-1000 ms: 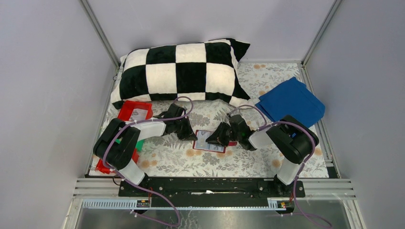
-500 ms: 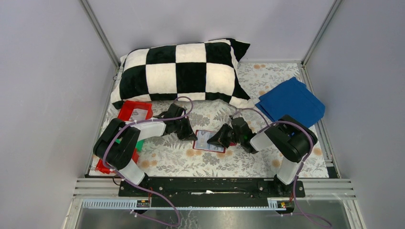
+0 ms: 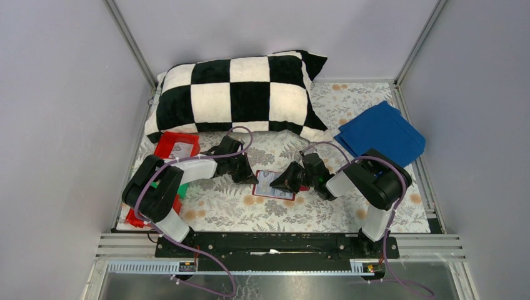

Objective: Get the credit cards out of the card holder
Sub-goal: Remove the credit card from the card holder.

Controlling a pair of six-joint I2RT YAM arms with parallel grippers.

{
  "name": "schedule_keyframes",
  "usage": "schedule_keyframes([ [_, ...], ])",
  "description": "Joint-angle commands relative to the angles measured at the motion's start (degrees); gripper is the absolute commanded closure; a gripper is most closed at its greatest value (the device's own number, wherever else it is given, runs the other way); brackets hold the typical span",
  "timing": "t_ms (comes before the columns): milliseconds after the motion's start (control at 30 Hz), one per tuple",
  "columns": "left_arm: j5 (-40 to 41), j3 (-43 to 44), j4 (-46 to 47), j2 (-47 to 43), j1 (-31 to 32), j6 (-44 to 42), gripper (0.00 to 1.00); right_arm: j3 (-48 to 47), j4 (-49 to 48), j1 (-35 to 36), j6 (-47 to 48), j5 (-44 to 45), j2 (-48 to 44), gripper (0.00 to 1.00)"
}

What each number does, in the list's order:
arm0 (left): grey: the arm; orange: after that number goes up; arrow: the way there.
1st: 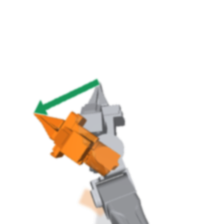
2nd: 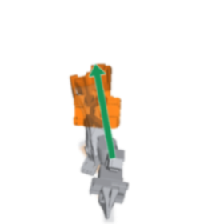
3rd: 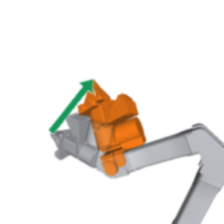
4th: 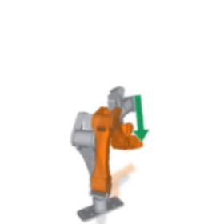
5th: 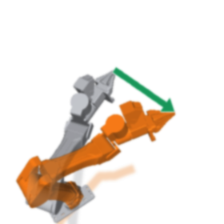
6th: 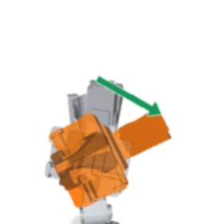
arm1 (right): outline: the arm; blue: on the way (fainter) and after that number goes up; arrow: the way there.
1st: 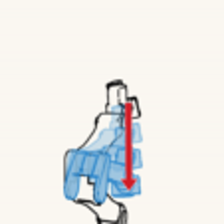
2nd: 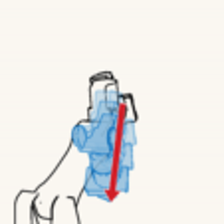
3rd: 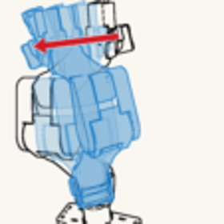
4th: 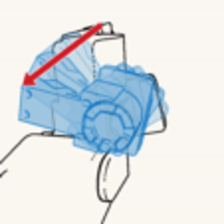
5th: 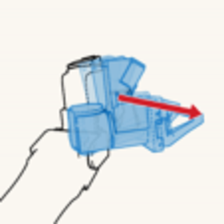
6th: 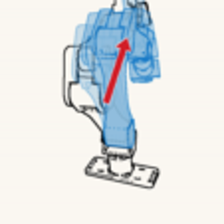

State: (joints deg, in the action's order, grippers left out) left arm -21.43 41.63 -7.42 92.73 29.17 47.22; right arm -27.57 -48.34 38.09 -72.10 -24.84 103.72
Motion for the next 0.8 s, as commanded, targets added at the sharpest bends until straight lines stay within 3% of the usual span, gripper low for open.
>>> schedule_keyframes([
  [0, 8.7, -3.0, -4.3, 2.8, 0.3, -2.5, 1.00, -1.8, -0.2, -0.2, 1.0, 0.1, 1.2, 0.82],
  [300, 8.2, -2.7, -4.3, 2.7, 0.3, -2.8, 1.00, -2.4, -0.5, -0.2, 1.3, -0.2, 1.4, 0.83],
  [400, 8.0, -2.6, -4.3, 2.5, 0.3, -2.8, 1.00, -1.9, -1.6, -0.2, 1.4, -0.3, 1.2, 0.88],
  [500, 8.4, -2.4, -4.6, 2.3, 0.3, -3.0, 1.00, -1.4, -0.9, -0.2, 0.9, 0.4, 0.7, 1.00],
  [767, 9.0, -2.2, -5.0, 2.9, 0.2, -2.4, 1.00, -0.4, 5.9, -0.2, 5.4, 3.1, -4.3, 1.00],
])
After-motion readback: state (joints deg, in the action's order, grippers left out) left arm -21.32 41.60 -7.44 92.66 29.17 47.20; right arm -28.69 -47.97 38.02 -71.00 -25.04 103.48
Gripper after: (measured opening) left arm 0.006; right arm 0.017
